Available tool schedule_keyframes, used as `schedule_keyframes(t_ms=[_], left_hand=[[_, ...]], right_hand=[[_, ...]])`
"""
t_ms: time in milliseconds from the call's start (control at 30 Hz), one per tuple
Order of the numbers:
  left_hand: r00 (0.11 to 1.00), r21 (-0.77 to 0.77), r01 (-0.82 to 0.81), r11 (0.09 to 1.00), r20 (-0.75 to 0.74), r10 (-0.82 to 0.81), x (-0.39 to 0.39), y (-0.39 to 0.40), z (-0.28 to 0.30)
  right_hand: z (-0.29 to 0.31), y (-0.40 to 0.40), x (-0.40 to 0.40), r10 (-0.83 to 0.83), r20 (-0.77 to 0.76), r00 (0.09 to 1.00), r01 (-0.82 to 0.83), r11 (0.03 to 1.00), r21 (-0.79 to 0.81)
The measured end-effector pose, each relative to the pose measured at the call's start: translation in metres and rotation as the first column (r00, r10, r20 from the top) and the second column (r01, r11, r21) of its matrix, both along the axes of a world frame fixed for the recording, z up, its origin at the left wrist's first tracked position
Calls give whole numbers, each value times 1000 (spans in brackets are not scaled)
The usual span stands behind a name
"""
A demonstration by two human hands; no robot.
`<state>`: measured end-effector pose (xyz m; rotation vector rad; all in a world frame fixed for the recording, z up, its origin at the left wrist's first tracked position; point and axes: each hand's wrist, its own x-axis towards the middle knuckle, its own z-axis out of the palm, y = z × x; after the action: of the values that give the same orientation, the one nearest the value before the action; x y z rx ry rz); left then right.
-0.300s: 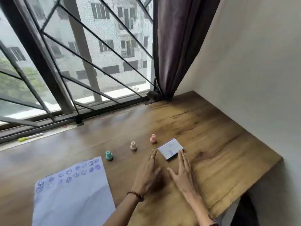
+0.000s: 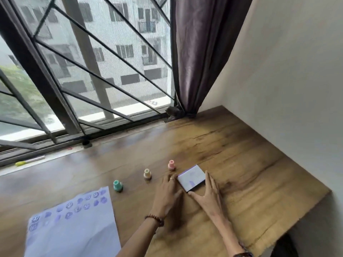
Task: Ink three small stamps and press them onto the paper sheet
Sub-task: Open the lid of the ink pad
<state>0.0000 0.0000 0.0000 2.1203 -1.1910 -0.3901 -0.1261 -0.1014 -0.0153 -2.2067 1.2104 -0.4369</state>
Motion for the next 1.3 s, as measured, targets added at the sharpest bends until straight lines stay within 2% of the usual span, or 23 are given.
schedule_keyframes(t_ms=[67,167,267,333,533,800,967,1033,1100,1167,1200,1300], left_hand=[[1000,-23,1,1000,-14,-1,3,2,4],[998,-3,-20,1000,-61,20,5,21,6],[993,18,-29,999,-110,31,4,55,7],[983,25,-69,997,-168,72,5,80,5],[938,34,-237,971,-252,238,9,144,5],[934,-58,-266,962,-261,243,6,155,0],[931,-75,-266,961,-277,237,8,157,-5],[936,-81,-262,962,-264,233,9,156,-6],[938,-85,-261,962,-259,231,10,156,-7],[938,-96,-259,961,-263,227,9,156,-8],[939,-107,-258,960,-262,223,9,156,-8],[945,-111,-256,960,-240,224,8,156,-10]], right_hand=[[1,4,1,-13,70,997,15,1000,-23],[2,22,-5,13,32,999,-12,999,-32],[2,57,-10,61,33,998,-57,992,-116],[2,83,-12,91,36,995,-84,983,-162],[0,140,-10,117,50,992,-110,986,-129],[-6,158,-5,146,-69,987,-156,974,-162],[1,160,-3,138,-48,989,-144,977,-157],[10,158,-4,143,23,989,-140,986,-87],[27,149,-8,137,117,984,-153,978,142],[43,133,-15,134,208,969,-206,901,382],[48,124,-19,125,250,960,-229,864,449],[52,99,-21,45,328,944,-208,850,483]])
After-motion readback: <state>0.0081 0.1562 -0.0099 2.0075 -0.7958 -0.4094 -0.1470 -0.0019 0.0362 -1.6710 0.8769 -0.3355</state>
